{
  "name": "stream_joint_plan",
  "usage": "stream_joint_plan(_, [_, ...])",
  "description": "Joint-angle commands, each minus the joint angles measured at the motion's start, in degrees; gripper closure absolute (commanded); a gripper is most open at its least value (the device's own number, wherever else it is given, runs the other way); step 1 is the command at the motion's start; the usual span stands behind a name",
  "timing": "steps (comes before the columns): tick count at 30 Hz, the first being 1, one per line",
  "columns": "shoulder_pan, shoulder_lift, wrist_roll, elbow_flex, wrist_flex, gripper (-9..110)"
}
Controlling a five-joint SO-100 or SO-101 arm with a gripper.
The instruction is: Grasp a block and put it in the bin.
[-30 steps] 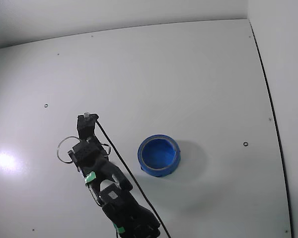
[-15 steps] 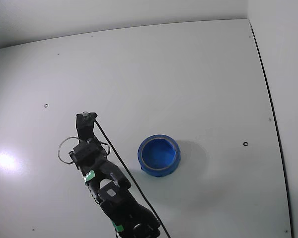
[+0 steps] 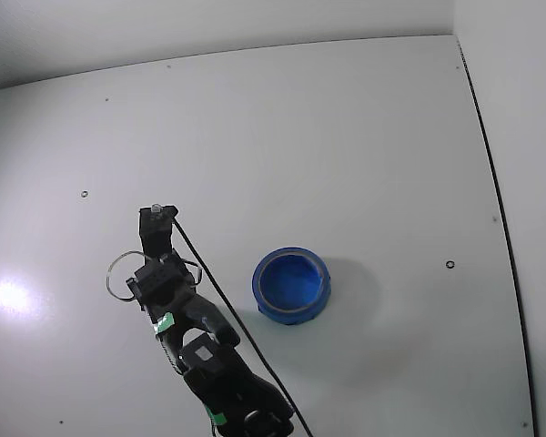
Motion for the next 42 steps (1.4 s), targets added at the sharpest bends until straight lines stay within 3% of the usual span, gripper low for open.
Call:
stream_joint_plan(1, [1.7, 1.4, 0.4, -3.3, -0.9, 102])
stream_joint_plan(7, [10.5, 3.3, 0.5, -3.3, -0.8, 102])
stream_joint_plan(19, [32.7, 27.1, -0.3, 6.7, -0.7, 101])
stream_joint_plan(32, [34.3, 35.9, -0.4, 25.8, -0.8, 101])
stream_joint_plan(42, [34.6, 35.9, -0.4, 28.3, -0.8, 95])
